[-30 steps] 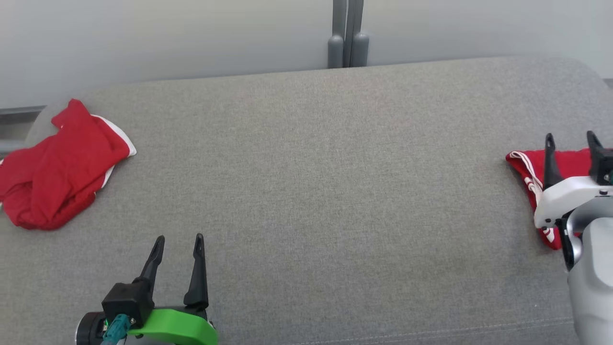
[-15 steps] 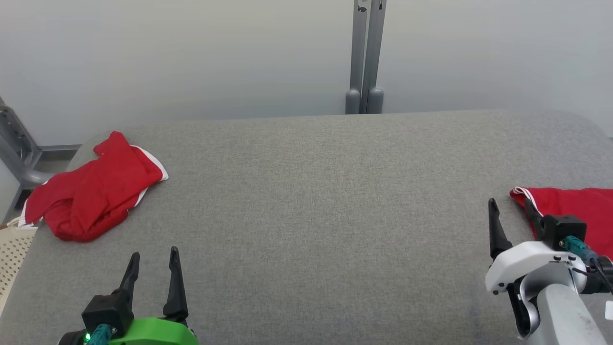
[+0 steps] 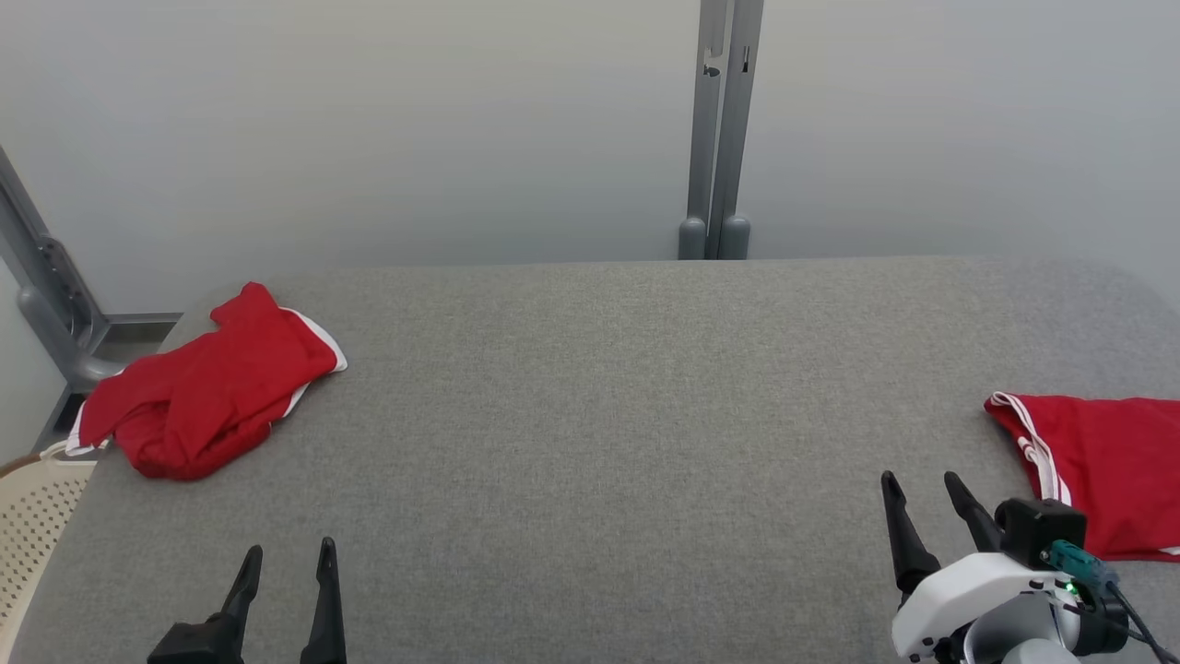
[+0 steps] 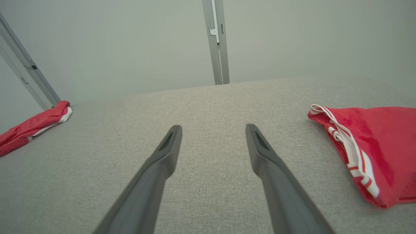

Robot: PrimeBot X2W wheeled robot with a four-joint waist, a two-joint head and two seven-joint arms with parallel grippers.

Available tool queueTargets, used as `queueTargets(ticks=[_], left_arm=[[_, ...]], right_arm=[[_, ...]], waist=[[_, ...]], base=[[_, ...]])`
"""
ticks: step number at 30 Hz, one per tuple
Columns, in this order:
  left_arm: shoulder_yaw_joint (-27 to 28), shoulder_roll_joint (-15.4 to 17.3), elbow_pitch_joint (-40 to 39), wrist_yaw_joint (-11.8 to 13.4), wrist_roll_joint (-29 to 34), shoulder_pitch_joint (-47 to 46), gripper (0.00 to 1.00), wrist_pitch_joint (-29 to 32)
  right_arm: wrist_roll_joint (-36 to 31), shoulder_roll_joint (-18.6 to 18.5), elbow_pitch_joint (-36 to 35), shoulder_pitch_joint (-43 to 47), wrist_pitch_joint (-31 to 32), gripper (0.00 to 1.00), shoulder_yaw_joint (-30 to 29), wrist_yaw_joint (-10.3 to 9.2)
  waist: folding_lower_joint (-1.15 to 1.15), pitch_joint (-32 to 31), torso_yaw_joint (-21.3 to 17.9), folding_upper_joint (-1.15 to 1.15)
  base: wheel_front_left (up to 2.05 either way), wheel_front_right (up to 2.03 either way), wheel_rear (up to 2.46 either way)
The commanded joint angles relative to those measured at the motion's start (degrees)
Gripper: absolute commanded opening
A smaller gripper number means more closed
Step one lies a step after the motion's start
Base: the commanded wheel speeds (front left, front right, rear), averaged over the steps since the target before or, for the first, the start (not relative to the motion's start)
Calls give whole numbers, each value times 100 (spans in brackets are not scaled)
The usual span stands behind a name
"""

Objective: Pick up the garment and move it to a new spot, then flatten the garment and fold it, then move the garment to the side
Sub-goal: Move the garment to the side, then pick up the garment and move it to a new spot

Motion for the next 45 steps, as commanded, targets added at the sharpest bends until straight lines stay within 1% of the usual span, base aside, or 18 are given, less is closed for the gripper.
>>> queueTargets(ticks=[1, 5, 9, 13, 17, 27, 31, 36, 39, 45], left_arm=[[37, 75, -4, -74, -46, 115, 100, -76], [45, 65, 50, -195, -85, 200, 100, -175], [-7, 76, 164, -323, 13, 173, 100, -237], [30, 26, 245, -339, 64, 90, 100, -269], [53, -26, 289, -295, 118, 55, 100, -289], [85, -15, 387, -332, 190, 0, 100, -294], [96, 0, 401, -345, 219, -18, 100, -296], [120, 55, 403, -322, 219, -8, 100, -296], [160, 101, 368, -277, 203, 52, 100, -277], [163, 229, 297, -244, 236, 62, 100, -177]], right_arm=[[141, -22, -110, 141, -6, 100, 54, -8], [257, -22, -231, 285, 20, 100, 171, -8], [252, -21, -291, 401, 100, 100, 260, -8], [312, -20, -376, 433, 109, 100, 291, -8], [338, -20, -435, 417, 117, 100, 287, -8], [300, -21, -475, 448, 129, 100, 279, -8], [334, -20, -449, 480, 138, 100, 299, -8], [425, -19, -405, 515, 74, 100, 408, -8], [479, -20, -372, 523, 49, 100, 480, -8], [569, -19, -311, 500, -62, 100, 541, -8]], waist=[[1, -35, -30, 0], [1, -54, -86, 0], [1, -57, -125, 0], [1, -30, -170, 0], [1, 4, -184, 0], [1, 54, -100, 0], [1, 74, 46, 0], [1, 73, 344, 0], [1, 59, 573, 0], [1, 43, 1153, 0]], base=[[0, 0, 0], [0, 0, 0], [0, 0, 0], [0, 0, 0], [0, 0, 0], [0, 0, 0], [0, 0, 0], [0, 0, 0], [0, 0, 0], [0, 0, 0]])
